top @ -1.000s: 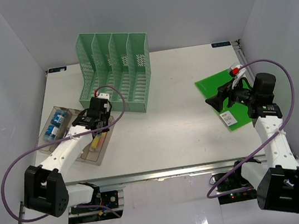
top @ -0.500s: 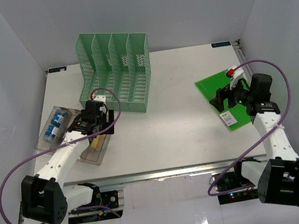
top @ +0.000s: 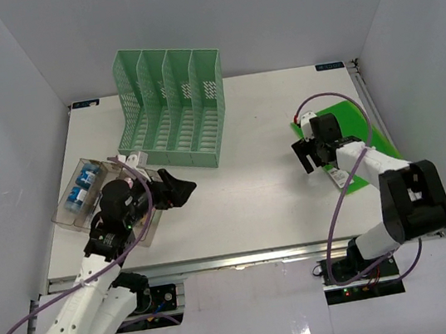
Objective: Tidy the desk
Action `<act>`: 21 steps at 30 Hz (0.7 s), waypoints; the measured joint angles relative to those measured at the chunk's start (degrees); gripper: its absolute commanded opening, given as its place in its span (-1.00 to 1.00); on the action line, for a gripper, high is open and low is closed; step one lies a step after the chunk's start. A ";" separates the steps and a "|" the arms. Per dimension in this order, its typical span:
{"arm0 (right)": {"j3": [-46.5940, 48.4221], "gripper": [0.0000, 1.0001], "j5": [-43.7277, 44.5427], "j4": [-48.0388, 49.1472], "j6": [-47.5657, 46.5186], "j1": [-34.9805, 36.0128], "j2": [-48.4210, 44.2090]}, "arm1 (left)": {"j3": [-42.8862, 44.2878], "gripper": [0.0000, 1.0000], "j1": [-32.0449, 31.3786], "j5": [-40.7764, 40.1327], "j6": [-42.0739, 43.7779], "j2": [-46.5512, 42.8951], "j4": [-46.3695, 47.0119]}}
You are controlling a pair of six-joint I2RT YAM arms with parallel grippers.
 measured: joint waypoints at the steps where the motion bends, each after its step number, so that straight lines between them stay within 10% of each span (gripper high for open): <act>1: 0.25 0.93 2.27 0.22 0.04 0.12 1.99 | -1.32 0.96 0.00 0.07 -1.67 -1.10 0.56; 21: 0.85 -0.83 13.48 9.18 -2.17 1.30 11.85 | -15.41 0.96 -0.43 2.83 -25.13 1.03 22.21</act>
